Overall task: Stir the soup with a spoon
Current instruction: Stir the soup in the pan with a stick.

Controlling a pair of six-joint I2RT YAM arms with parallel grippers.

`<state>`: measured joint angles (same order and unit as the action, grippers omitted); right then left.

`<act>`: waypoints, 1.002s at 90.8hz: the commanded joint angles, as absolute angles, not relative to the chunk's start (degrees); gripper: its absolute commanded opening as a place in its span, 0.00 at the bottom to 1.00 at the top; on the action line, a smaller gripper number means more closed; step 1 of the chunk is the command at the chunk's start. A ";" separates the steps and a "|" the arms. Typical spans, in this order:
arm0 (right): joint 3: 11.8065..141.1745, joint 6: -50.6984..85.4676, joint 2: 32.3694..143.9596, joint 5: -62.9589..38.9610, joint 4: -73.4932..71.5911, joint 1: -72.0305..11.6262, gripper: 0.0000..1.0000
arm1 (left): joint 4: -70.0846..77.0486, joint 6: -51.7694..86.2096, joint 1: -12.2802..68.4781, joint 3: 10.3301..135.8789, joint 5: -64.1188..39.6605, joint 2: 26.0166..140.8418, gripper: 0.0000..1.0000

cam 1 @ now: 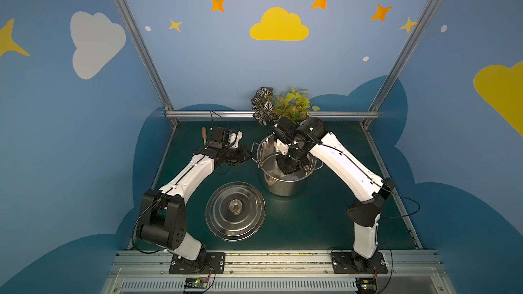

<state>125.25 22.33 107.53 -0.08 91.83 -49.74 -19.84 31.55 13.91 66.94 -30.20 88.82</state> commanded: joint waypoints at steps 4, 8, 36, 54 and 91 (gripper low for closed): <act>119.24 23.77 102.80 4.96 99.05 -47.52 0.00 | -22.06 29.14 14.90 65.59 -30.94 88.15 0.05; 117.72 23.90 101.99 5.91 99.21 -46.25 0.00 | -22.09 29.11 14.86 65.57 -30.90 88.15 0.05; 119.73 23.26 104.31 9.95 99.56 -38.09 0.00 | -22.14 29.08 14.85 65.39 -30.76 87.90 0.05; 127.94 22.79 111.78 10.13 99.93 -35.95 0.00 | -22.12 29.15 14.87 65.47 -30.91 87.91 0.05; 150.47 23.84 127.29 2.50 98.25 -36.02 0.00 | -22.13 29.08 14.78 65.40 -31.12 87.78 0.05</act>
<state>147.11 23.40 125.56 6.31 91.81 -35.38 -19.70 31.57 13.93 66.85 -30.15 88.71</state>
